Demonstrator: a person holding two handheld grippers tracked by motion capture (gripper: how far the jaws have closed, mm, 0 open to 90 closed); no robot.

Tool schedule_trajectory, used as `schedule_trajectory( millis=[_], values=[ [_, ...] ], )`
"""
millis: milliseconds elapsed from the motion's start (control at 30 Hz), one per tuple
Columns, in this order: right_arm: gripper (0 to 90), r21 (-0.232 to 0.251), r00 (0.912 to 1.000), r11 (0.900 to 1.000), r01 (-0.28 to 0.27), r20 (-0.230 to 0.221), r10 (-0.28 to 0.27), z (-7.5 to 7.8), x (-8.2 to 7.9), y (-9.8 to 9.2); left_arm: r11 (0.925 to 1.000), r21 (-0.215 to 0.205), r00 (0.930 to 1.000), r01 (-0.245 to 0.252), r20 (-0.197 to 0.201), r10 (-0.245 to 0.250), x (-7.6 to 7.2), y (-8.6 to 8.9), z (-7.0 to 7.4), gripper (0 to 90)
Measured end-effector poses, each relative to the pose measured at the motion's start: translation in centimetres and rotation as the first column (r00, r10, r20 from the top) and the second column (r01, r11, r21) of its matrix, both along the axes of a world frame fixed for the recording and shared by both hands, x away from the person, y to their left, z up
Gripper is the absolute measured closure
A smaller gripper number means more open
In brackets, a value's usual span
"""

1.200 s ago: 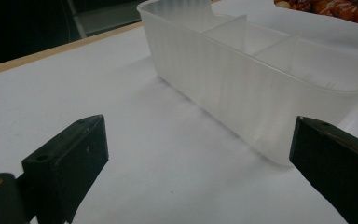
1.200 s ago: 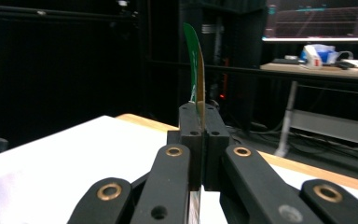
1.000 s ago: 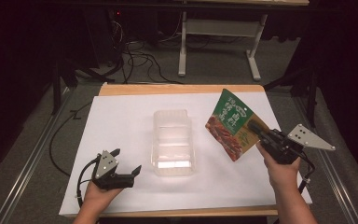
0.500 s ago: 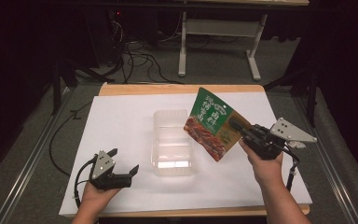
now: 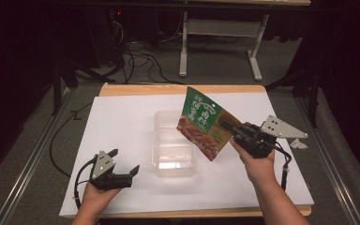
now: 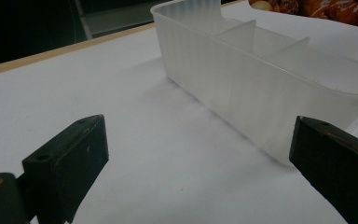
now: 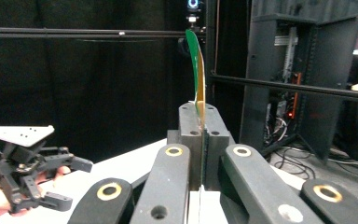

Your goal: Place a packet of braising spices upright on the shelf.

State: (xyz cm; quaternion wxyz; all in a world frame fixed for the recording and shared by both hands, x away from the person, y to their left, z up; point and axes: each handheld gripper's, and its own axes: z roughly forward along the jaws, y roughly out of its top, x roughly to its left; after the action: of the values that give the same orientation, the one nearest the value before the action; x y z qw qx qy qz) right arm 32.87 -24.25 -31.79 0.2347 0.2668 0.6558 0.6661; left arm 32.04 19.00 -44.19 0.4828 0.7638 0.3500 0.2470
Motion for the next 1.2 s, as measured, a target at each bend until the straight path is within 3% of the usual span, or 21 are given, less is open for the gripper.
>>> schedule_trajectory(
  millis=[567,1200],
  values=[
    [90.0,-0.015,0.996,0.996,-0.088,-0.017,0.087,-0.8,0.5,3.2,1.0,0.002,0.9999,0.008,0.013,-0.008,-0.2,0.0,0.2,4.9],
    [90.0,-0.029,0.9899,0.99,-0.141,-0.019,0.14,-1.0,0.6,4.7,1.0,-0.006,0.9999,0.004,0.012,-0.004,-0.3,0.2,0.3,5.0]
  ],
)
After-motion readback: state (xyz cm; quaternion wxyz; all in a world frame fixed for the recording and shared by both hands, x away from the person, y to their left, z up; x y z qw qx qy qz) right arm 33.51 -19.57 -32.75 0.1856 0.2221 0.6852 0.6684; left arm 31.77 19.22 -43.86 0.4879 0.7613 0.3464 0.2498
